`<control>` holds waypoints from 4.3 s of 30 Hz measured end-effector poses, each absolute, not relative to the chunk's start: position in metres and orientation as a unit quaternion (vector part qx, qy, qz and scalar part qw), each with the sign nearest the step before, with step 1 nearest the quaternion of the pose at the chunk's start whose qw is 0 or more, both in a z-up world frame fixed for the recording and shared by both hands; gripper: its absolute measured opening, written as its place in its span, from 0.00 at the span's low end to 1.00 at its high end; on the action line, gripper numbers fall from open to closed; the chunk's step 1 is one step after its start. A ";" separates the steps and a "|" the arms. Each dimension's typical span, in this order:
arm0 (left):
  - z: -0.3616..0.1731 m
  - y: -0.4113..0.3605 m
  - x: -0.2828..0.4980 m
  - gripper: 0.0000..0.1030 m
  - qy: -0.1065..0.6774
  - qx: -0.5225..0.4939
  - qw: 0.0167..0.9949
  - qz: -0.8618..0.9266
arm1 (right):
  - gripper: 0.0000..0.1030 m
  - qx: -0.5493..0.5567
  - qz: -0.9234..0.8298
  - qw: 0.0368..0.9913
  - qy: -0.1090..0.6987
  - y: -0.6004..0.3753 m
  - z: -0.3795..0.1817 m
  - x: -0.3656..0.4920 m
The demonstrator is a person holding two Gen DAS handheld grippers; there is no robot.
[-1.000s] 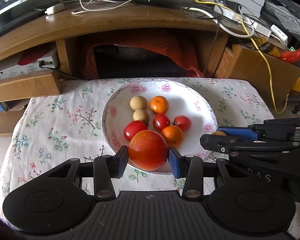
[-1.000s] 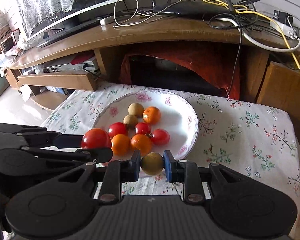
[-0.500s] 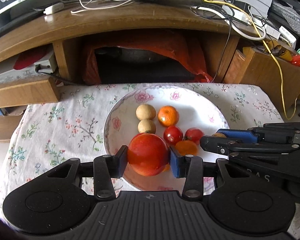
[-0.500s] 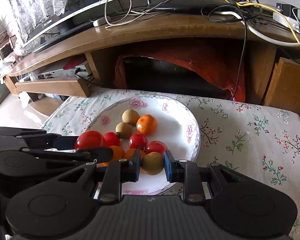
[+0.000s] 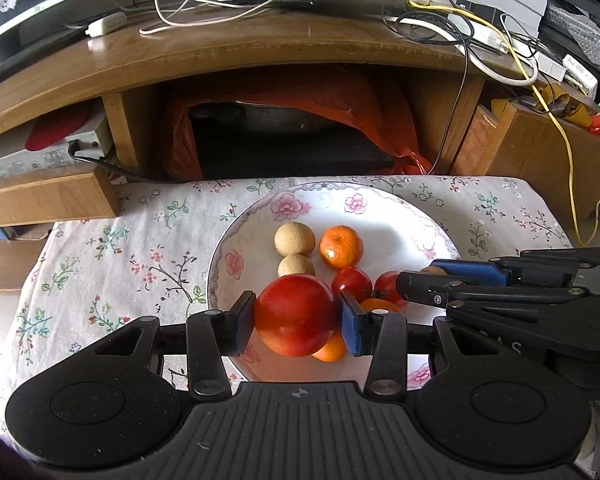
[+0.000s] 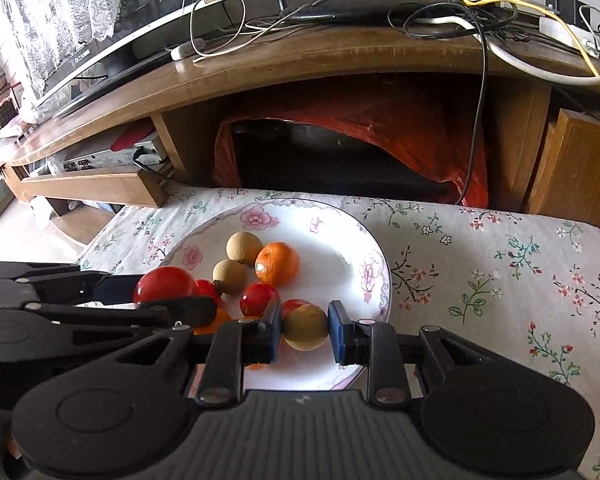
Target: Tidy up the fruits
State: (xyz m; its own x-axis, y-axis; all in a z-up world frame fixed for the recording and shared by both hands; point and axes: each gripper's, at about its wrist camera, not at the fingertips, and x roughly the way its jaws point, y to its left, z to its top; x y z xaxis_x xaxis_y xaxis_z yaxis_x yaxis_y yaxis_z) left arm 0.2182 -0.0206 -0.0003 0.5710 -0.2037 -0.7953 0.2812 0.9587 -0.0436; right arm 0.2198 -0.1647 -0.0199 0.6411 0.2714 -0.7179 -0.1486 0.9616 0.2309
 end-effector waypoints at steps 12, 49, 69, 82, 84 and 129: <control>0.002 -0.019 0.219 0.58 0.439 0.038 0.888 -0.134 | 0.20 0.091 0.117 0.903 0.404 -0.169 -0.021 0.223; 0.048 -0.015 0.135 0.87 0.387 0.069 0.915 -0.088 | 0.26 0.094 0.088 0.921 0.368 -0.171 0.035 0.130; 0.059 -0.007 0.063 1.00 0.371 0.059 0.923 -0.080 | 0.29 0.097 0.056 0.927 0.358 -0.179 0.050 0.030; 0.055 -0.007 0.026 1.00 0.381 0.105 0.916 -0.066 | 0.31 0.103 0.058 0.928 0.352 -0.168 0.053 -0.016; 0.056 -0.007 0.021 1.00 0.382 0.098 0.916 -0.073 | 0.31 0.106 0.056 0.928 0.352 -0.169 0.053 -0.022; 0.034 0.003 -0.025 1.00 0.456 0.026 0.884 -0.099 | 0.35 0.108 0.049 0.913 0.390 -0.153 0.032 -0.074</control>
